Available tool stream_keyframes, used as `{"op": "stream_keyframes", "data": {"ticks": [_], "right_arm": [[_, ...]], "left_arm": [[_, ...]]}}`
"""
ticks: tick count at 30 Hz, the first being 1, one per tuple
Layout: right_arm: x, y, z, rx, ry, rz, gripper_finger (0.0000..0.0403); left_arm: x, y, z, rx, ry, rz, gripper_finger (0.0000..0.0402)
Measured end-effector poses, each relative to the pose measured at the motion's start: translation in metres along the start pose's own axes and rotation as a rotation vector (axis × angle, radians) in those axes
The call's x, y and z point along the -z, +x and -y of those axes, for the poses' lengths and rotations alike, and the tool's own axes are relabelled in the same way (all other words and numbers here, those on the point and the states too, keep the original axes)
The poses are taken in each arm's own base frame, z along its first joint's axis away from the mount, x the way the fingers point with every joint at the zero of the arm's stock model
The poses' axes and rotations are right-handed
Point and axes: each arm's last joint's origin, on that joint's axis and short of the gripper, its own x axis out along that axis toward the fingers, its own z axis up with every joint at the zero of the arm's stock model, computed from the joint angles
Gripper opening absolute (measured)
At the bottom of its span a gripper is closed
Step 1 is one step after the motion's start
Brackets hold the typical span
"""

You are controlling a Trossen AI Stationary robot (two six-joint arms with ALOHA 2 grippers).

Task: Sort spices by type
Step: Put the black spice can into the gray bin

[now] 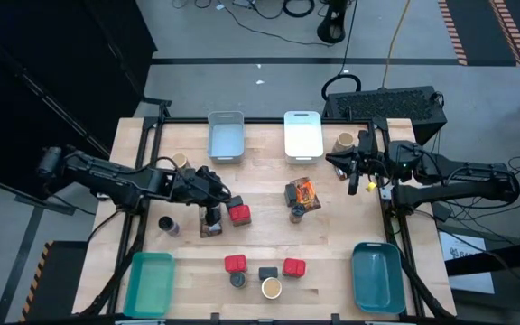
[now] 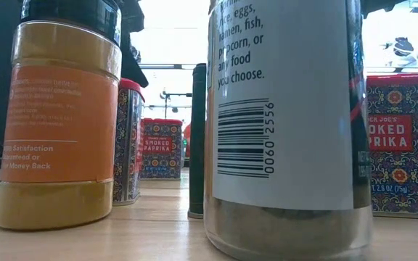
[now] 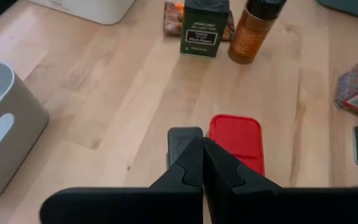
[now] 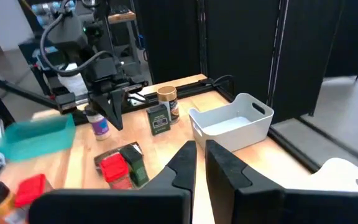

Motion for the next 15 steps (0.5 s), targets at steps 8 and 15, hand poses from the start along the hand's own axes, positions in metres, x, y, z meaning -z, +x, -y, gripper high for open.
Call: {"op": "stream_keyframes", "data": {"ticks": [8, 15], "right_arm": [[-0.0001, 0.0001, 0.0001, 0.002, -0.031, 0.001, 0.0018], [0.0, 0.0001, 0.0001, 0.003, -0.042, 0.0, 0.0018]], "left_arm": [[-0.0077, 0.0099, 0.005, 0.001, 0.065, -0.021, 0.0002], [-0.0093, 0.0105, 0.0027, -0.01, 0.089, -0.012, 0.0002]]}}
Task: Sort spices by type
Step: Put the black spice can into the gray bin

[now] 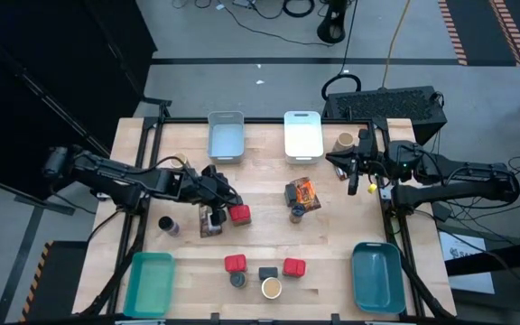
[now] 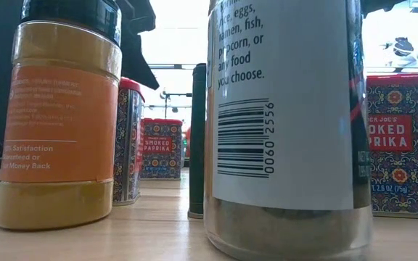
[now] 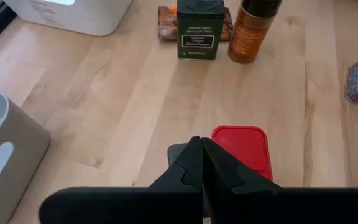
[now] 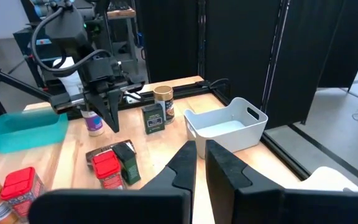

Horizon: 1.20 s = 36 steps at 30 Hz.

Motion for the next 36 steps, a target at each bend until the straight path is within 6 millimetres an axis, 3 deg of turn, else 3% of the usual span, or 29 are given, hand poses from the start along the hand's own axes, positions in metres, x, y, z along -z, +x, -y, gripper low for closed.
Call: {"op": "stream_keyframes", "data": {"ticks": [5, 19, 28, 36], "right_arm": [[0.0, 0.0, 0.0, 0.001, -0.015, 0.0, 0.0018], [0.0, 0.0, 0.0, 0.001, -0.012, 0.0, 0.0018], [0.0, 0.0, 0.0, 0.0, -0.011, 0.0, 0.0018], [0.0, 0.0, 0.0, 0.0, -0.012, 0.0, 0.0018]], "left_arm": [[0.0, 0.0, 0.0, 0.0, 0.013, 0.004, 0.0012], [0.0, 0.0, 0.0, -0.002, 0.013, 0.003, 0.0105], [0.009, 0.018, 0.002, -0.023, 0.041, -0.081, 0.0129], [0.011, 0.018, 0.001, -0.05, 0.011, -0.089, 0.0172]]}}
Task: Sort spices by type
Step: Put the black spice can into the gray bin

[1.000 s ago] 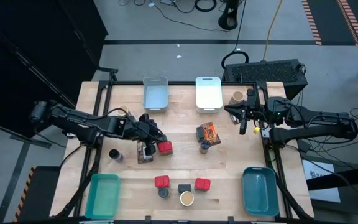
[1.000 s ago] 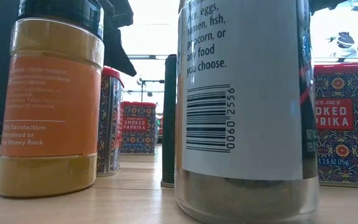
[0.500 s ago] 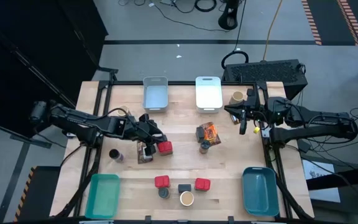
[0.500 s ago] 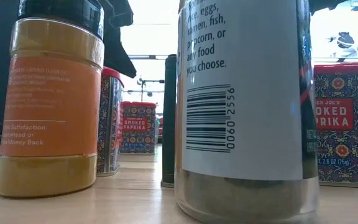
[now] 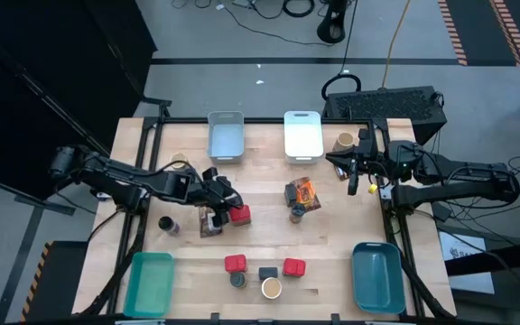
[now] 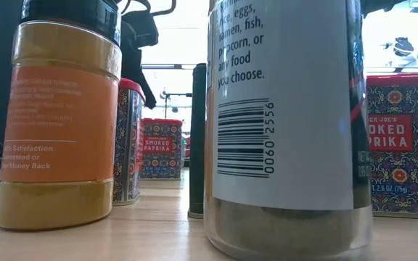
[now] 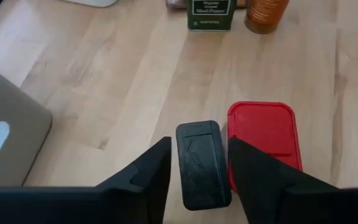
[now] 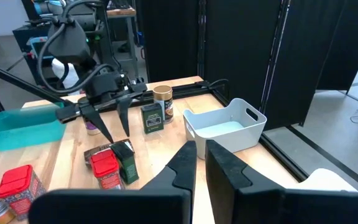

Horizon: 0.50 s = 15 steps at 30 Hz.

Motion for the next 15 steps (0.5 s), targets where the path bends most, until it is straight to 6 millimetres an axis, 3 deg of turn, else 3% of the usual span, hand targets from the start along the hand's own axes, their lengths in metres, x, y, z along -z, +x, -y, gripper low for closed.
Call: {"op": "stream_keyframes", "data": {"ticks": [6, 15], "right_arm": [[0.0, 0.0, 0.0, 0.0, -0.003, 0.0, 0.0018], [0.0, 0.0, 0.0, 0.0, -0.003, 0.0, 0.0018]], "left_arm": [[0.008, 0.001, -0.008, -0.059, -0.011, -0.094, 0.0208], [0.012, 0.001, -0.012, -0.09, -0.008, -0.13, 0.021]]}}
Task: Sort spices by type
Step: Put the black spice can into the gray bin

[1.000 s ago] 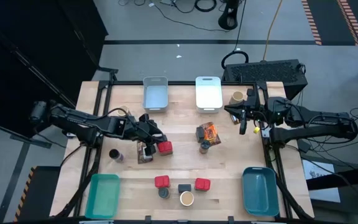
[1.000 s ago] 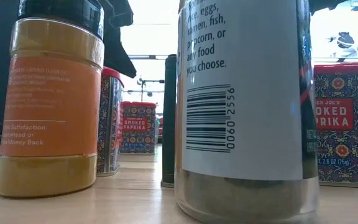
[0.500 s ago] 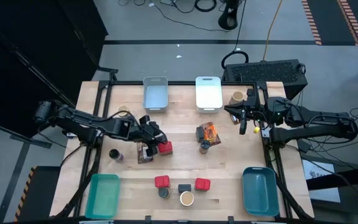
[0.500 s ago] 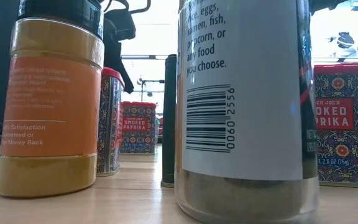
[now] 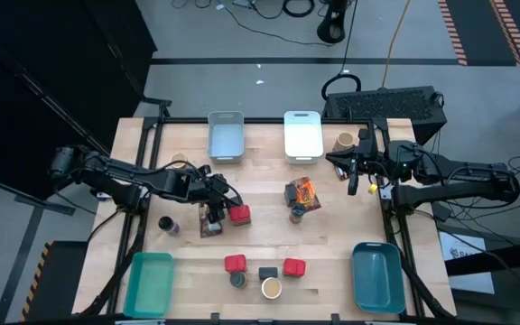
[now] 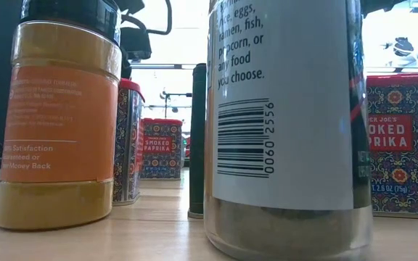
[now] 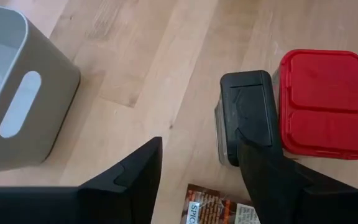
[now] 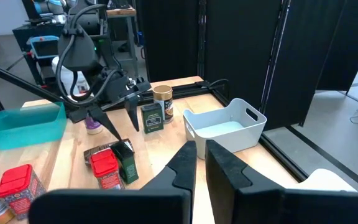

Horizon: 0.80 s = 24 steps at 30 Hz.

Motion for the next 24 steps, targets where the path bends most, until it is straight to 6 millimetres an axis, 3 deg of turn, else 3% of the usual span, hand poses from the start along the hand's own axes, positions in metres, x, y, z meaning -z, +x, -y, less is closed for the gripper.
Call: {"op": "stream_keyframes", "data": {"ticks": [16, 24], "right_arm": [[0.0, 0.0, 0.0, 0.0, 0.0, 0.0, 0.0018], [0.0, 0.0, 0.0, -0.001, -0.001, -0.001, 0.0018]], "left_arm": [[-0.001, 0.002, 0.001, 0.008, -0.003, 0.03, 0.021], [0.0, 0.012, 0.006, 0.006, 0.008, 0.015, 0.021]]}}
